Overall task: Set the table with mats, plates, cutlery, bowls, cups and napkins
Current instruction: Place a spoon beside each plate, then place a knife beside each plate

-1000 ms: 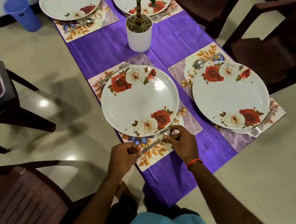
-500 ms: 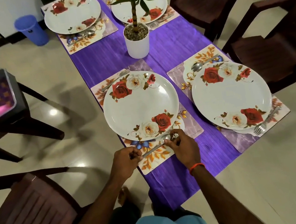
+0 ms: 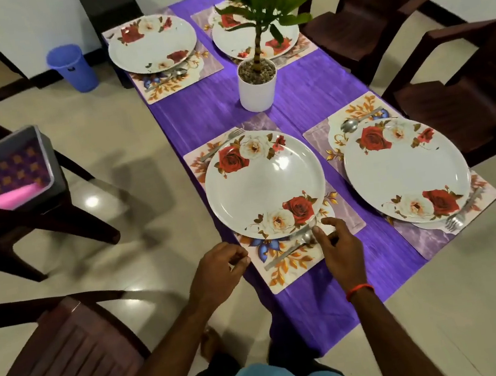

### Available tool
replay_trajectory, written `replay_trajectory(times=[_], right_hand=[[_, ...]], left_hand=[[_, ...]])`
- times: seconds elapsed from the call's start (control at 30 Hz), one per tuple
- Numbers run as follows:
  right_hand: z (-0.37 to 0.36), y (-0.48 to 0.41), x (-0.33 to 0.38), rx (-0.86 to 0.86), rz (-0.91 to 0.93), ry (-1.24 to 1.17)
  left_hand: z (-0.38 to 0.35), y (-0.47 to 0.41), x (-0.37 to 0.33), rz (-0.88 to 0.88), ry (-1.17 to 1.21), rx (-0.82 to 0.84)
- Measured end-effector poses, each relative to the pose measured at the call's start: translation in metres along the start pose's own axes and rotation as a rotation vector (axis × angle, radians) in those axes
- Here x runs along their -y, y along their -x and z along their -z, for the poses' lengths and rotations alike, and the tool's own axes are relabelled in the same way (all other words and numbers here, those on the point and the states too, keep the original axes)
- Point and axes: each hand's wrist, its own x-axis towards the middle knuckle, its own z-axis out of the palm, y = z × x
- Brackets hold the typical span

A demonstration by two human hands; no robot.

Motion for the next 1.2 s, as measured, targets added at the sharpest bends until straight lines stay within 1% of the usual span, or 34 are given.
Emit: replay_trajectory(times=[0.07,0.17,0.27,0.4,0.5,0.57,0.73,0.97,1.2], right_hand=[[-0.005,0.007,0.019,-0.01,0.089,0.033],[-0.02,0.011,0.054,0.048,0.257,0.095],[-0.044,0.017,0.09,0.088,0.39,0.143],[-0.077,0.028,0.136,0.112,0.54,0.298],[-0.105,0.036,0.172,0.113,0.651,0.433],[-0.123,0.045,0.196,0.154,0.692,0.469],[-0.166,0.063,0.238,0.263,0.83,0.552],[-0.213,0.064,0.289,0.368,0.924,0.552],[-0.27,0.042,0.339,0.505,1.01,0.514]], left_hand=[[0.02,-0.002,0.006,-0.081,-0.027,-0.044],[0.049,-0.005,0.014,-0.203,-0.072,-0.091],[0.079,-0.004,0.026,-0.222,-0.116,-0.119],[0.114,0.0,0.044,-0.223,-0.174,-0.147],[0.14,0.006,0.063,-0.198,-0.193,-0.174],[0.159,0.011,0.077,-0.174,-0.21,-0.203],[0.2,0.02,0.104,-0.027,-0.172,-0.237],[0.239,0.029,0.136,0.088,-0.129,-0.323],[0.27,0.014,0.19,0.219,-0.15,-0.375]])
